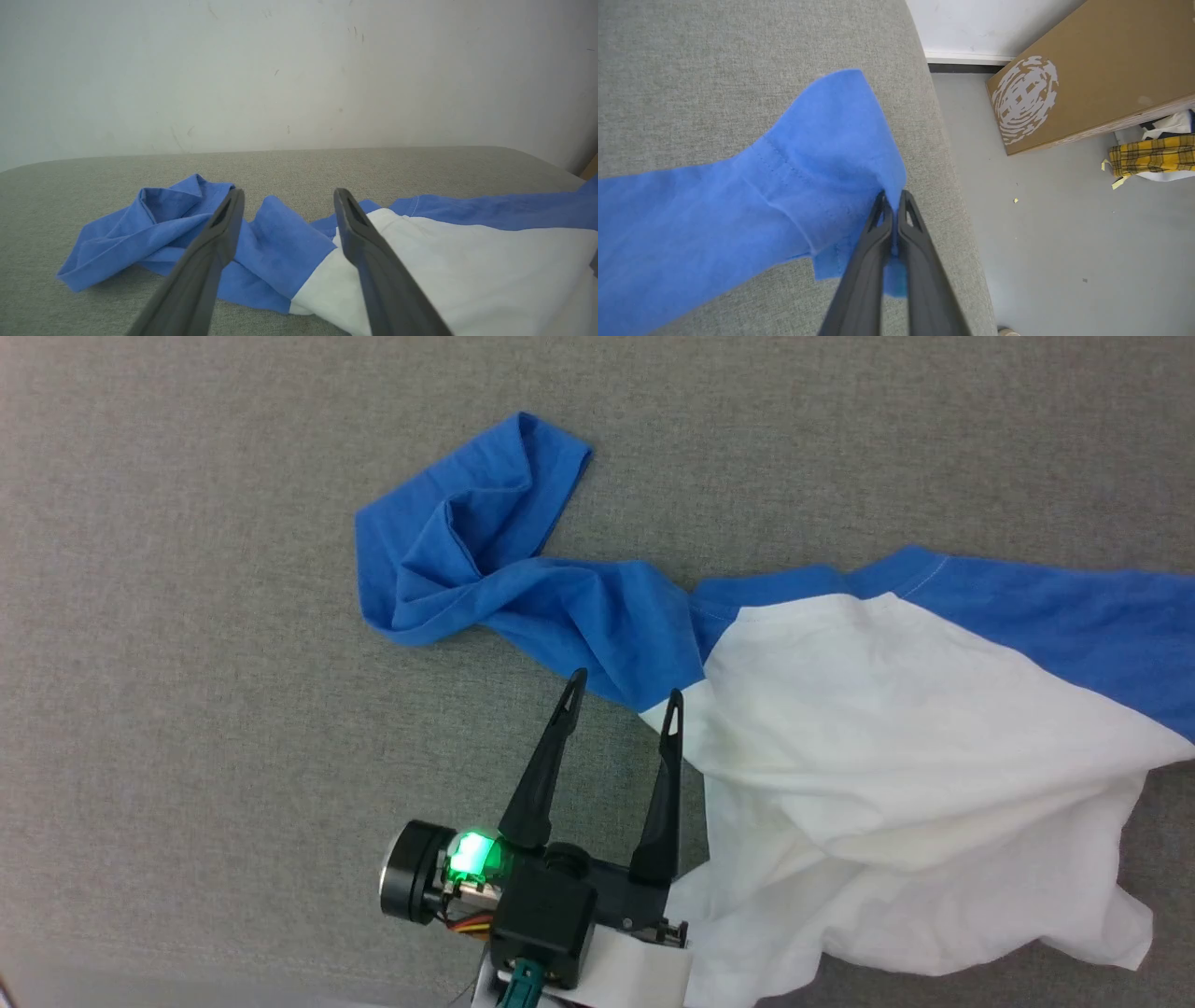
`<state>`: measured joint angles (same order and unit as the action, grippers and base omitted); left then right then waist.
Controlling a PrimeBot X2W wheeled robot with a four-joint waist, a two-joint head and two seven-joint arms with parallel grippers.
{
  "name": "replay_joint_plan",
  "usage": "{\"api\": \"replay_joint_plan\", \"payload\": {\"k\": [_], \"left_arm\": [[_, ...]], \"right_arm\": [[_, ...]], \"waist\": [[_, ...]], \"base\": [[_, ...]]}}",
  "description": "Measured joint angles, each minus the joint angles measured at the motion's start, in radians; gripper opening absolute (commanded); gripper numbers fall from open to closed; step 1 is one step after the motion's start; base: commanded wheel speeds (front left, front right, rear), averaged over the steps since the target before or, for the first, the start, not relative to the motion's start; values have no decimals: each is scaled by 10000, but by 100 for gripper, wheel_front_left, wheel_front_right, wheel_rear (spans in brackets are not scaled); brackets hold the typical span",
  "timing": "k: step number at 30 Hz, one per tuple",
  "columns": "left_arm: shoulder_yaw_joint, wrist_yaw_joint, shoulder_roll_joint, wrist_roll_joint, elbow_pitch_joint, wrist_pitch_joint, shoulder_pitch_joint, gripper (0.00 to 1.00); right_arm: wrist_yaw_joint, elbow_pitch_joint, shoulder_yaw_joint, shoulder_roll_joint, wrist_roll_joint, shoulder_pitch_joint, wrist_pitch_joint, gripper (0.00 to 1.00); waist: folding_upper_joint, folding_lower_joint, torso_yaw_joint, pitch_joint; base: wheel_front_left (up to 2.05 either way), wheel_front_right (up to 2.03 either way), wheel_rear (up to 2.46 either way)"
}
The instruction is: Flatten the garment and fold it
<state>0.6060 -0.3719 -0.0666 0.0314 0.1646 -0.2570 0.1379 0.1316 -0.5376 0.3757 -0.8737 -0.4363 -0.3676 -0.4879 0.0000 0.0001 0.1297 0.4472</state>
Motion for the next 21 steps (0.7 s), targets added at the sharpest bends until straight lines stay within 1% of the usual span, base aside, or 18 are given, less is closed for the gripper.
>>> {"api": "replay_joint_plan", "payload": {"k": [1,2,3,4,7,9,11,14,17,18,21], "left_arm": [[10,-15,0,-13,-17,0,15,100],[19,-36,0,-13,-40,0,38,100],[21,-75,2,-13,-73,0,61,100],[15,-81,0,-13,-111,0,80,100],[-12,-81,-8,-8,-180,0,86,100],[-77,-81,-46,17,-186,0,84,100],[-174,-81,-104,65,-178,0,76,100],[-307,-81,-282,186,-144,0,9,100],[-410,-81,-395,328,-132,0,-198,100],[-447,-81,-418,359,-113,0,-244,100],[-500,-81,-506,430,-52,0,-374,100]], "right_arm": [[0,-230,-84,46,-2,-84,150,0],[0,-399,-209,107,-2,-163,274,32],[0,-531,-320,188,-27,-218,403,80],[0,-646,-426,278,-98,-277,548,100],[0,-667,-836,368,-541,-318,876,100],[0,-276,-966,445,-1089,-306,1133,100],[0,454,-984,481,-1588,-132,1457,100],[0,1906,-671,690,-2071,533,2247,100],[0,3599,-196,1304,-2054,1531,3335,100],[0,4126,-63,1643,-2006,1898,3666,100],[0,5708,286,3003,-1522,3064,4571,100]], "waist": [[0,0,5,54],[0,1,2,96],[0,1,-15,115],[0,1,-38,117],[0,0,-91,-4],[0,-1,-130,-169],[0,-1,-187,-373],[1,-2,-289,-704],[1,-3,-405,-1029],[1,-3,-443,-1131],[1,-3,-552,-1416]], "base": [[0,0,0],[0,0,0],[0,0,0],[0,0,0],[0,0,0],[0,0,0],[0,0,0],[0,0,0],[0,0,0],[0,0,0],[0,0,0]]}}
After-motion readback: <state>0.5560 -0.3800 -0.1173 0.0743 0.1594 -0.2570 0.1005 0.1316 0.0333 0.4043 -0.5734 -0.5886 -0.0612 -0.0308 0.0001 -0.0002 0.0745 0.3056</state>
